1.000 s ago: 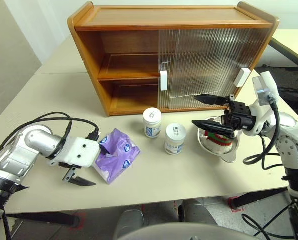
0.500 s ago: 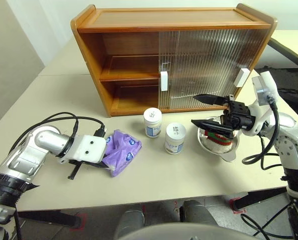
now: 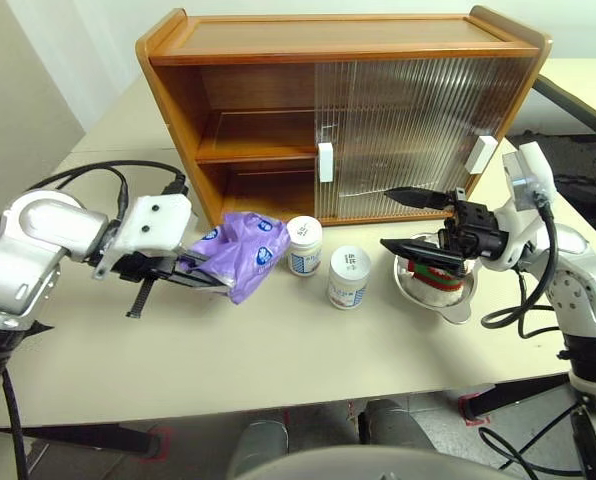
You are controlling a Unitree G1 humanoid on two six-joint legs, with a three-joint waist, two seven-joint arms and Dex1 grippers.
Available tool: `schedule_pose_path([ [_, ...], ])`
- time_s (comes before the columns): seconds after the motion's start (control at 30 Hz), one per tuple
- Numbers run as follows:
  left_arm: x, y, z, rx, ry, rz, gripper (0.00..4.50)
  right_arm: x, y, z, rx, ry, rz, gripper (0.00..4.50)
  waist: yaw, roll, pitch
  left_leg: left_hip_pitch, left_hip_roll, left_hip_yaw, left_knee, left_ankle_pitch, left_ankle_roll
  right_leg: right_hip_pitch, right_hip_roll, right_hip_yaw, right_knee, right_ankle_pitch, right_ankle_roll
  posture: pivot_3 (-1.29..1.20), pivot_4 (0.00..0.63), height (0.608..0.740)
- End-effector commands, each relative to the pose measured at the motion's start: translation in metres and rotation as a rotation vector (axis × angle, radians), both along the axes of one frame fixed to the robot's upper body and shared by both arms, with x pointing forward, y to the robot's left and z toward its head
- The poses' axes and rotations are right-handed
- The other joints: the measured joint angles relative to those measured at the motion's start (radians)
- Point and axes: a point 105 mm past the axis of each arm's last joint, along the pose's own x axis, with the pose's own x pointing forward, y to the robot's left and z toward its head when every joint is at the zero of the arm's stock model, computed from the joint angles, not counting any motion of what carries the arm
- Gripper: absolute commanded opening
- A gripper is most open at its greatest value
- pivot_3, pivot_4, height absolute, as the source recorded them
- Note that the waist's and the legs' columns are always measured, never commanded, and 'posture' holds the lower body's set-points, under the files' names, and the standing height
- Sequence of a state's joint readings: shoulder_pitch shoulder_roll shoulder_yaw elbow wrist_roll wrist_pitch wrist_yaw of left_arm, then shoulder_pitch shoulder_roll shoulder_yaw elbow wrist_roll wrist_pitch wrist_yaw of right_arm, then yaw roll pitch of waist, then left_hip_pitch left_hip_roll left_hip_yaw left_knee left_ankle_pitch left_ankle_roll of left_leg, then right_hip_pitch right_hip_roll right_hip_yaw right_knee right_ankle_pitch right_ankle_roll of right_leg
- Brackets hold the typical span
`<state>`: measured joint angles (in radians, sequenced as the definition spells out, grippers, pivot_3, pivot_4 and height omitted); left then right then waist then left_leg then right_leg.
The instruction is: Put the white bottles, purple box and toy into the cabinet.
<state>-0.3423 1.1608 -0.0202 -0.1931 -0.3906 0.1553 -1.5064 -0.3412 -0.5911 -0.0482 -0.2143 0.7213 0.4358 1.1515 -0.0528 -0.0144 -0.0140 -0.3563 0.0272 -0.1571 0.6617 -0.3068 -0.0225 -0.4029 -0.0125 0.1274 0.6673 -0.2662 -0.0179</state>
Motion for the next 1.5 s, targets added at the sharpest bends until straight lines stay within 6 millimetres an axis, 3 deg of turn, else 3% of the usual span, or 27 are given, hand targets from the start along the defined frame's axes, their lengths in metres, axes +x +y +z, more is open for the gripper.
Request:
schedule_pose_path([
  [0.03, 0.006, -0.005, 0.016, -0.033, -0.016, 0.031, 0.01, 0.002, 0.003, -0.001, -0.009, -0.006, 0.006, 4.50, 0.002, 0.000, 0.000, 0.000, 0.000, 0.000, 0.000, 0.000, 0.000, 0.000, 0.000, 0.000, 0.000, 0.000, 0.000, -0.09, 0.000, 0.740],
  [0.4, 0.057, -0.035, 0.055, -0.099, -0.041, 0.178, 0.01, 0.003, 0.007, -0.005, 0.001, -0.002, 0.009, 4.50, 0.009, -0.001, 0.000, 0.000, 0.000, 0.000, 0.002, 0.000, 0.000, 0.002, 0.000, 0.000, 0.000, 0.000, 0.002, -0.10, 0.000, 0.740],
  [0.77, 0.092, -0.034, 0.046, -0.130, -0.061, 0.351, 0.01, 0.002, 0.007, -0.006, 0.012, -0.002, -0.004, 4.50, 0.011, -0.001, 0.000, -0.001, 0.000, 0.000, 0.005, 0.001, 0.000, 0.005, 0.000, 0.001, -0.002, 0.002, 0.018, -0.11, 0.000, 0.740],
  [1.5, 0.150, -0.052, 0.059, -0.164, -0.203, 0.480, 0.01, 0.000, 0.011, -0.008, 0.023, 0.006, -0.003, 4.50, 0.011, -0.003, 0.001, -0.001, 0.000, 0.000, 0.010, 0.001, 0.000, 0.008, 0.000, 0.001, -0.005, 0.003, 0.019, -0.12, 0.000, 0.740],
])
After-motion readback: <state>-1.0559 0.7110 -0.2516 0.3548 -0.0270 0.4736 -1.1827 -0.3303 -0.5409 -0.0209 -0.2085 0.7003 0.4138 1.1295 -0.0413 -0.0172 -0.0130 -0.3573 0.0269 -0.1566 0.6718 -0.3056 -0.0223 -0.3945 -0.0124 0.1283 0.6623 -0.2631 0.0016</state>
